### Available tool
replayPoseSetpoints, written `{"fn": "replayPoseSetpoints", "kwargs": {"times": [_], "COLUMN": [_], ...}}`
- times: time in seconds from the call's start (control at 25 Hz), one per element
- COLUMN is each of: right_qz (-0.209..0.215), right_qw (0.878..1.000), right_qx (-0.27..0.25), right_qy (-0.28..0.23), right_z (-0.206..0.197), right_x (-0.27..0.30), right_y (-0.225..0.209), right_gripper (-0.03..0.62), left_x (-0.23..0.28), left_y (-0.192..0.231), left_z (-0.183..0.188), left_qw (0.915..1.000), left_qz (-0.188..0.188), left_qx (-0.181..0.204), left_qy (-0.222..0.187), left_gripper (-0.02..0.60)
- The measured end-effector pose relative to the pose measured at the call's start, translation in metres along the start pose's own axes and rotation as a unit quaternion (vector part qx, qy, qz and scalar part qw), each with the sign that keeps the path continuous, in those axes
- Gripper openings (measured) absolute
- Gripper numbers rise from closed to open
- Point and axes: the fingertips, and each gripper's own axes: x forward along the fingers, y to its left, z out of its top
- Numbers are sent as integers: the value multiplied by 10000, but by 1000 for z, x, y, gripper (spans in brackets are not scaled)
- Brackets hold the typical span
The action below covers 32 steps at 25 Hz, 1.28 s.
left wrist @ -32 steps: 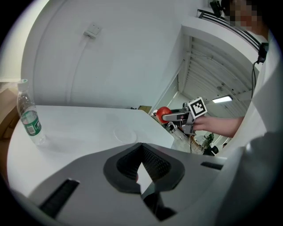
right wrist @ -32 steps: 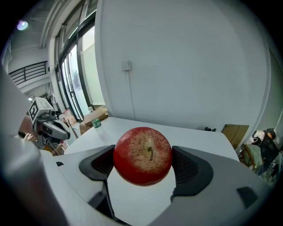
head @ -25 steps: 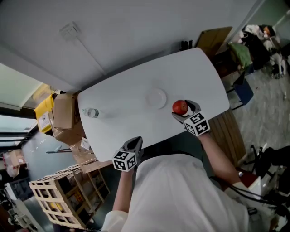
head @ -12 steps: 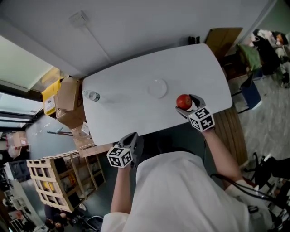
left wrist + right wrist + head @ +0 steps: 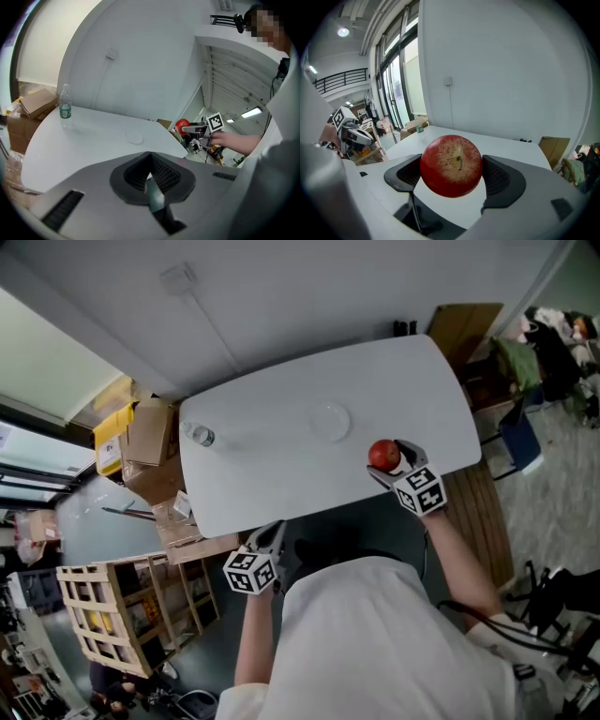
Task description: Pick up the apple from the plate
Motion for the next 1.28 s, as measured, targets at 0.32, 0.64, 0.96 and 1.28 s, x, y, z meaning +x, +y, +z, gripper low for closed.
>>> {"fn": "replayPoseSetpoints", "kwargs": {"times": [0.32,0.64,0.96,1.28], "right_qz": [-304,-441,-534,-568], "right_qw": [9993,9987,9981,9980], "right_qx": [140,159,177,156], "right_qy": [-168,-198,-248,-225], "right_z": [12,14,16,16], "right_x": [-12,-15,-16,-17], "right_y": [13,23,32,38], "right_gripper": [385,385,385,385], "left_x": [-19,-30,-36,-44], "left_y": [26,37,42,46], "left_z": [3,2,-1,-2], "left_qw": [9998,9998,9995,9995], "left_qz": [-55,-122,-210,-214], "left_qx": [188,168,234,213], "left_qy": [65,29,75,25], "left_gripper": [2,2,2,2]}}
